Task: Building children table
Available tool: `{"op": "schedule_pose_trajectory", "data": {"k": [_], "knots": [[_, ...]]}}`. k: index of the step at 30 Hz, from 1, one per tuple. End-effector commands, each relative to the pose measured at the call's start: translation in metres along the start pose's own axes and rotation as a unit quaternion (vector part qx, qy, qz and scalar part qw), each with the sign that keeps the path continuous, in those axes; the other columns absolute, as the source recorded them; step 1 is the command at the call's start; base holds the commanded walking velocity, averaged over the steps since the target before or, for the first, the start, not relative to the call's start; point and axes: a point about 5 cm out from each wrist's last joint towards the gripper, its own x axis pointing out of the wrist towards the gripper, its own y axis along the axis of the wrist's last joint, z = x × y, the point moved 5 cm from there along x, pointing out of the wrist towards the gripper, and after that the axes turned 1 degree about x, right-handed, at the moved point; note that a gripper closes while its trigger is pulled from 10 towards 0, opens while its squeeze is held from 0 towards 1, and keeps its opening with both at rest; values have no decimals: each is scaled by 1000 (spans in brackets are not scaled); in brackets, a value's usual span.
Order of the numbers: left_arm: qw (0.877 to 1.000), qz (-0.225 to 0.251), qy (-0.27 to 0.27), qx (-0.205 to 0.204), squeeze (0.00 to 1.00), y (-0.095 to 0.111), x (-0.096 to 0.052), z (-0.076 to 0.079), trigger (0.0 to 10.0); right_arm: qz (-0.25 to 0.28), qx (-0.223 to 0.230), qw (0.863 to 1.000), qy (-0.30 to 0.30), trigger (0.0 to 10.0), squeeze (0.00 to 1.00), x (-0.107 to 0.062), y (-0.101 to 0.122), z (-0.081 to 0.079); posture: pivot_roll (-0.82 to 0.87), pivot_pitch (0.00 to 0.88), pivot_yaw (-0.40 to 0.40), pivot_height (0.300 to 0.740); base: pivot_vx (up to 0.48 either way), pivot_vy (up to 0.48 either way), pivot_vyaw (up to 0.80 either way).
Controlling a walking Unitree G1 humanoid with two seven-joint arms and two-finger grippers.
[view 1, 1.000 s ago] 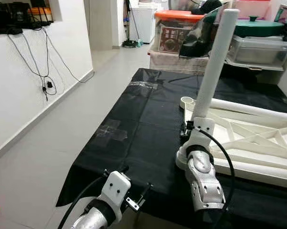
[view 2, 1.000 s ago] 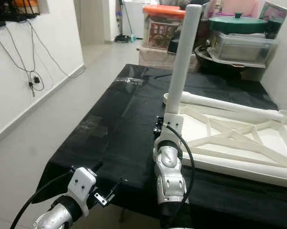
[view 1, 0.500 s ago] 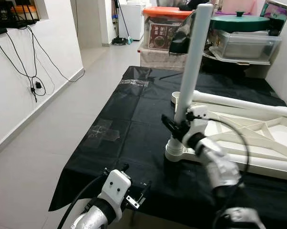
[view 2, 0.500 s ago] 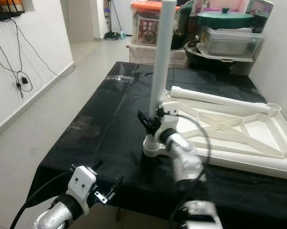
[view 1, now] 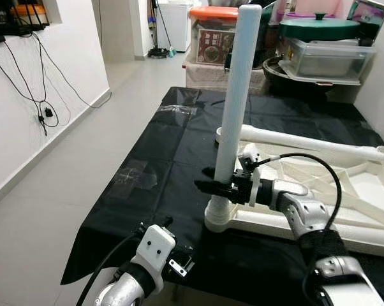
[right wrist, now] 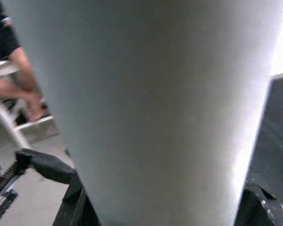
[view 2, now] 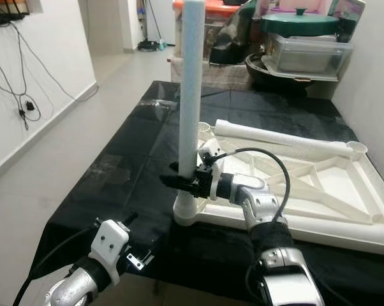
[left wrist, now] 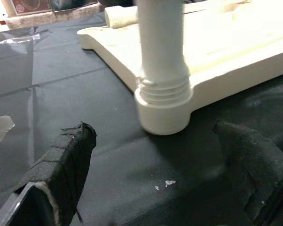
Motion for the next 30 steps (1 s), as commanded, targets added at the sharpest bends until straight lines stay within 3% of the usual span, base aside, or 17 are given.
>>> {"op": "schedule_pose_trajectory", "data": {"k": [1,3,7,9,12,13,14,15,16,17,18,19,20,21,23,29,30], "knots": [[1000,-4,1,0,0,-3,-2,1,10000,-5,16,999,39,0,0,15,-10,-11,178,0,-64,740,0,0,0],[1000,-4,2,0,0,-3,-2,1,10000,3,12,999,34,0,0,14,-10,-11,176,0,-63,740,0,0,0],[1000,-5,1,-1,0,-3,-2,2,10000,26,4,997,-69,0,0,11,-11,7,168,0,-60,740,0,0,0],[1000,-5,-1,-3,0,-4,-3,2,10000,26,13,975,-219,0,0,-1,-17,35,160,0,-51,740,0,0,0],[1000,-6,-3,-3,0,-4,-3,2,10000,26,19,962,-269,0,0,-8,-20,45,160,0,-51,740,0,0,0],[1000,-6,-4,-4,0,-4,-3,2,10000,25,32,926,-375,0,0,-26,-25,61,155,0,-50,740,0,0,0],[1000,-6,-4,-4,0,-4,-3,2,10000,25,32,926,-375,0,0,-26,-25,61,155,0,-50,740,0,0,0],[1000,-7,-5,-4,0,-5,-3,2,10000,23,33,869,-493,0,0,-53,-29,72,151,0,-44,740,0,0,0],[1000,-7,-5,-4,0,-5,-3,2,10000,23,33,869,-493,0,0,-53,-29,72,151,0,-44,740,0,0,0],[1000,-7,-8,-3,0,-5,-3,3,10000,28,35,813,-580,0,0,-77,-33,74,147,0,-43,740,0,0,0],[1000,-7,-8,-3,0,-5,-3,3,10000,28,35,813,-580,0,0,-77,-33,74,147,0,-43,740,0,0,0],[1000,-7,-10,-3,0,-5,-3,3,10000,35,41,761,-646,0,0,-96,-36,70,151,0,-45,740,0,0,0],[1000,-7,-10,-3,0,-5,-3,3,10000,35,41,761,-646,0,0,-96,-36,70,151,0,-45,740,0,0,0],[1000,-7,-10,-3,0,-5,-3,3,10000,42,43,734,-676,0,0,-105,-38,64,152,0,-45,740,0,0,0],[1000,-8,-10,-2,0,-5,-3,3,10000,50,44,706,-705,0,0,-109,-39,53,153,0,-46,740,0,0,0],[1000,-8,-10,-1,0,-6,-3,3,10000,55,49,706,-705,0,0,-99,-40,45,154,0,-51,740,0,0,0],[1000,-8,-9,0,0,-6,-3,3,10000,66,57,719,-689,0,0,-84,-39,40,156,0,-53,740,0,0,0]]}}
